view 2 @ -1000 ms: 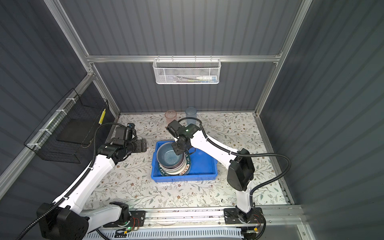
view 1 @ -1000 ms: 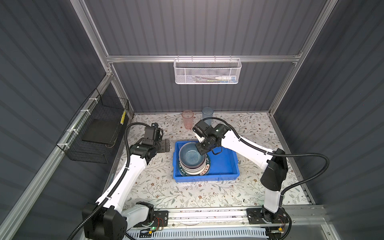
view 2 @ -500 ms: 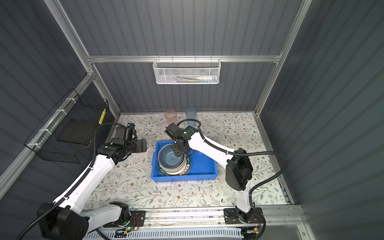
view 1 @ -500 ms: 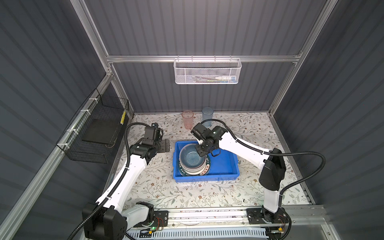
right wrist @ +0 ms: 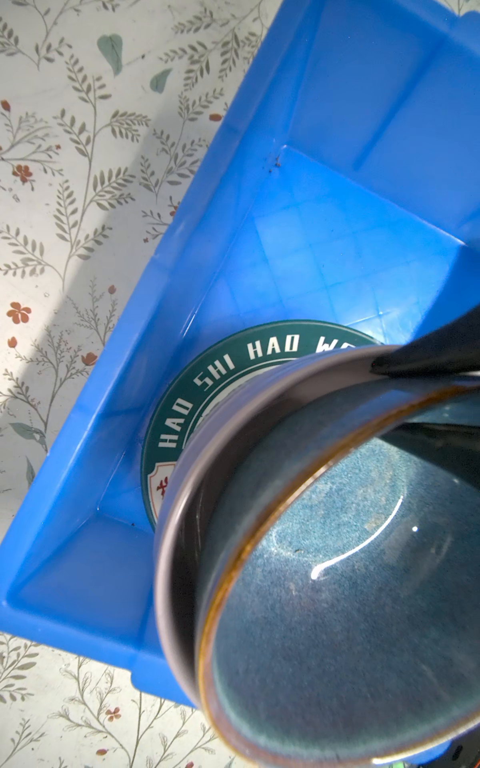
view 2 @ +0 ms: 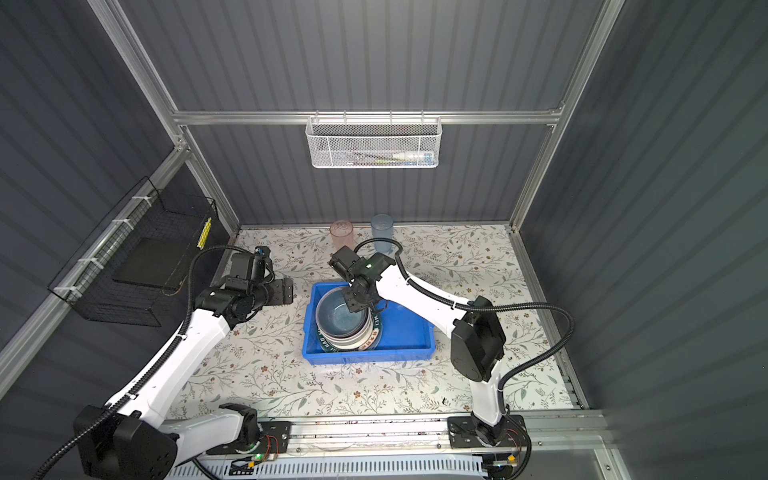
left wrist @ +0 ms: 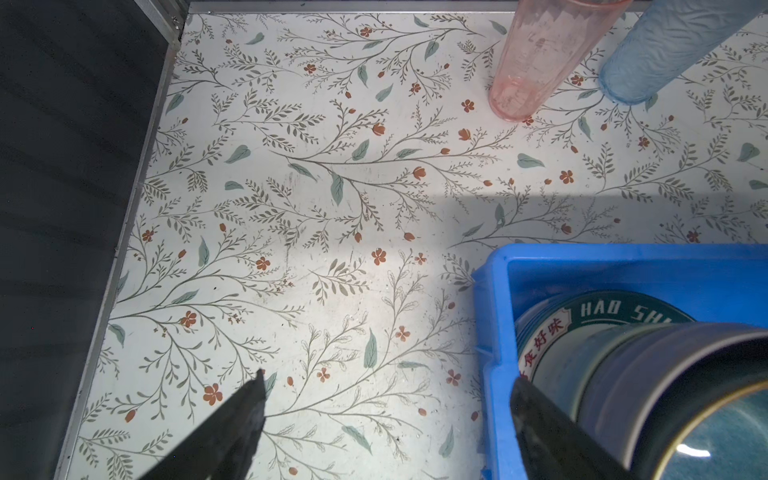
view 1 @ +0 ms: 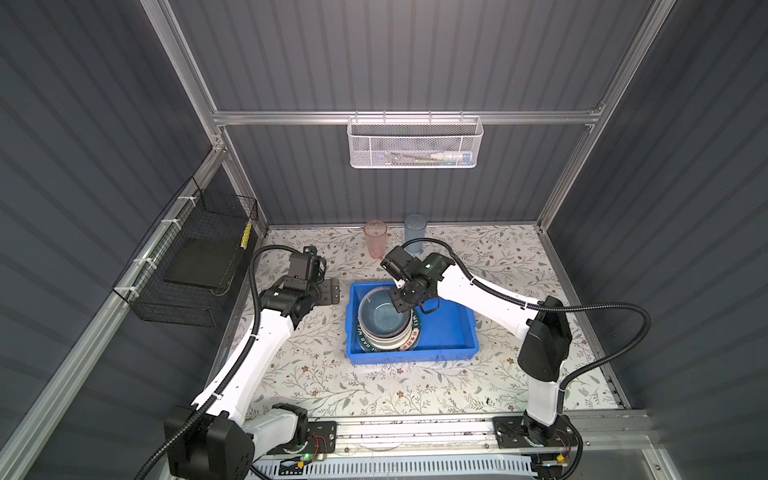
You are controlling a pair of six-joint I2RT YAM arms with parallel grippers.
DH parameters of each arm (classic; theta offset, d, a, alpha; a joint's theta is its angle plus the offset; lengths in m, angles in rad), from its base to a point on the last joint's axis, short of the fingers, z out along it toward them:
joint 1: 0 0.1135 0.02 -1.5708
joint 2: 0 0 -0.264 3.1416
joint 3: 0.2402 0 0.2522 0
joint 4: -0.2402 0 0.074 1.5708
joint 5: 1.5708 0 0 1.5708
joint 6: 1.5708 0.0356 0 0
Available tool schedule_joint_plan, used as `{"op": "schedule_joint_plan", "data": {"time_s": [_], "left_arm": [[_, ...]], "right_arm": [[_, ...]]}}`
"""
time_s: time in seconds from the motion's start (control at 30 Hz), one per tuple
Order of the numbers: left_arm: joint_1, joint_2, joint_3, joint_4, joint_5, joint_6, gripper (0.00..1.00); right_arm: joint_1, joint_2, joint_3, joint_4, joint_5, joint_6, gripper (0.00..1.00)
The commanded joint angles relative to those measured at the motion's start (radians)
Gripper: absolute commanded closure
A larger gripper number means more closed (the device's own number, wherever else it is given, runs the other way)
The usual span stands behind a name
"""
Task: Place the mixed dishes into the plastic bin
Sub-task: 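Carry the dark blue bowl over the bin with the right gripper, then lower the dark blue bowl into the pink bowl and open right gripper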
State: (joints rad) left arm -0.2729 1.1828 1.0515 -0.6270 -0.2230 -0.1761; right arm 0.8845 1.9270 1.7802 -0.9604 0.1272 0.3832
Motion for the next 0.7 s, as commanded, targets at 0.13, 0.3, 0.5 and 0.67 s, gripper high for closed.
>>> {"op": "schedule_joint_plan", "data": {"time_s": [0.13,0.3,0.5,0.67], "left_arm": [[0.006,0.003,-0.002,0.002,0.04,0.007,0.08],[0.006,-0.011,-0.015,0.027,0.085,0.02,0.08],[0.006,-0.009,-0.02,0.036,0.124,0.031,0.1],[0.006,-0.008,-0.025,0.067,0.256,0.055,0.17]], "right_arm": [[0.005,-0.05,0.004,0.017,0.012,0.018,0.75],[0.005,-0.066,-0.021,0.032,0.014,0.022,0.73],[0.004,-0.078,-0.044,0.043,0.012,0.025,0.71],[0.0,-0.099,-0.089,0.079,0.022,0.033,0.72]]}}
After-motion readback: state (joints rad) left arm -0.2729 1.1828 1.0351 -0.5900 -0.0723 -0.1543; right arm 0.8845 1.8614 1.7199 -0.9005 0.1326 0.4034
